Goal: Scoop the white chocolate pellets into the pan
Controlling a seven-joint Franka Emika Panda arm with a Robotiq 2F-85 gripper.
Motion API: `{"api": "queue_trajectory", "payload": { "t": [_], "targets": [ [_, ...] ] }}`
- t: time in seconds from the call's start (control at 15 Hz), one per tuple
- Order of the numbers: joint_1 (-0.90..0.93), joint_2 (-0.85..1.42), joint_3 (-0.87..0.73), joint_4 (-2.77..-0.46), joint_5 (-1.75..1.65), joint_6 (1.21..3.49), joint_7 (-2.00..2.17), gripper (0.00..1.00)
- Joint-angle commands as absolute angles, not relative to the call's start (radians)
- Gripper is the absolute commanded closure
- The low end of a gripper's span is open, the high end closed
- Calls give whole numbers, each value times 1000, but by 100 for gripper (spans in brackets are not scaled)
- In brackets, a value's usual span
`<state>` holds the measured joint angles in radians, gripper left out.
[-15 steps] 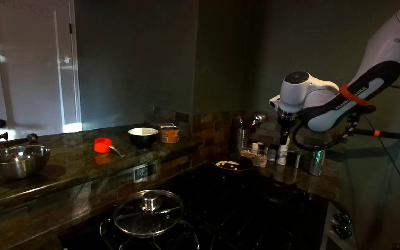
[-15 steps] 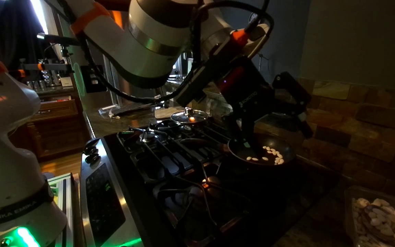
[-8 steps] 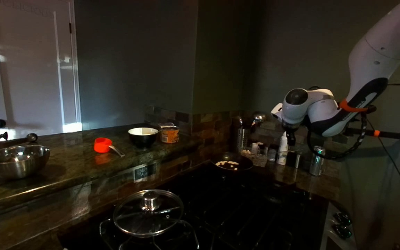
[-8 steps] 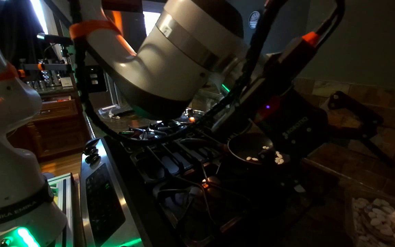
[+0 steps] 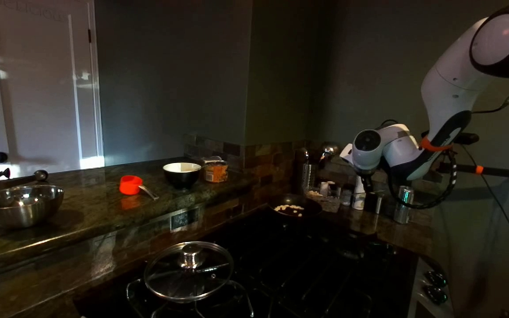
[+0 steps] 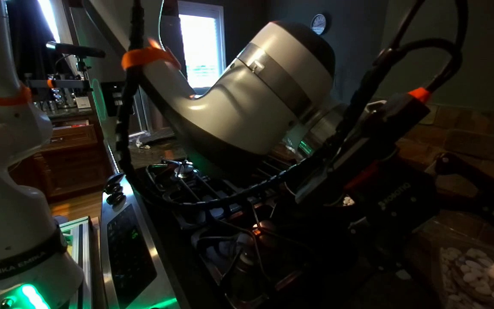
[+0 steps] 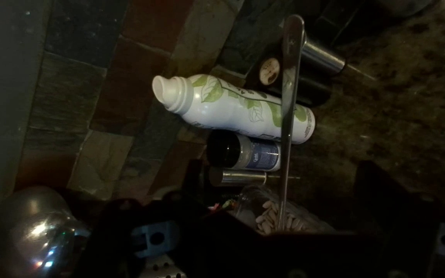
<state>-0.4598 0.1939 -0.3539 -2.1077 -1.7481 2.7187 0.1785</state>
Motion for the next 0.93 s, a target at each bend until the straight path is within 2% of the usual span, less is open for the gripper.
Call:
{"api": "queue_trajectory", "payload": {
  "t": [0.0, 0.27, 0.73, 0.87],
  "targets": [
    [-447, 229, -343, -2059, -1913, 2700, 396, 0],
    [-470, 334, -332, -1977, -2114, 2701, 628, 0],
    [-492, 454, -322, -1935, -2261, 2650, 859, 0],
    [-510, 496, -317, -1896, -2329, 2670, 921, 6]
  ]
}}
